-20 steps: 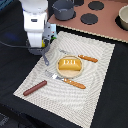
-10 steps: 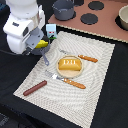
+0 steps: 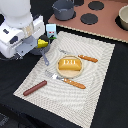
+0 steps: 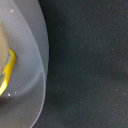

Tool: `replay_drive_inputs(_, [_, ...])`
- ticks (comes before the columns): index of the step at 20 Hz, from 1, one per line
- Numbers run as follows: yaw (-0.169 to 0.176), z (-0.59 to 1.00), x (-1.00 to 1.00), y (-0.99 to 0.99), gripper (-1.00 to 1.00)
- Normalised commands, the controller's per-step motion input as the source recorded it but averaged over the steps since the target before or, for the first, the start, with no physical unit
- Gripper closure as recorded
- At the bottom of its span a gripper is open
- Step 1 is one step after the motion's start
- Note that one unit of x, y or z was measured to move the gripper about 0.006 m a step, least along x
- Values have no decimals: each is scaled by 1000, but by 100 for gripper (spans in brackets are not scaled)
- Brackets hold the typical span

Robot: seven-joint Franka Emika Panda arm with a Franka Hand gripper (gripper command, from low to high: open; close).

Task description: Interact with the objects in diverse but meaningful ways.

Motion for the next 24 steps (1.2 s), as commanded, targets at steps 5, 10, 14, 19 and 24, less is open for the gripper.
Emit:
replay_drive_inputs(5, [-1,-355,-461,62,-100])
replay_drive_inputs(10, [0,-359,-442,64,-100])
replay_drive_inputs(14, [0,-324,-411,94,-100])
replay_drive_inputs(19, [0,-314,-402,89,100])
replay_drive_inputs(24, [0,-277,-415,91,100])
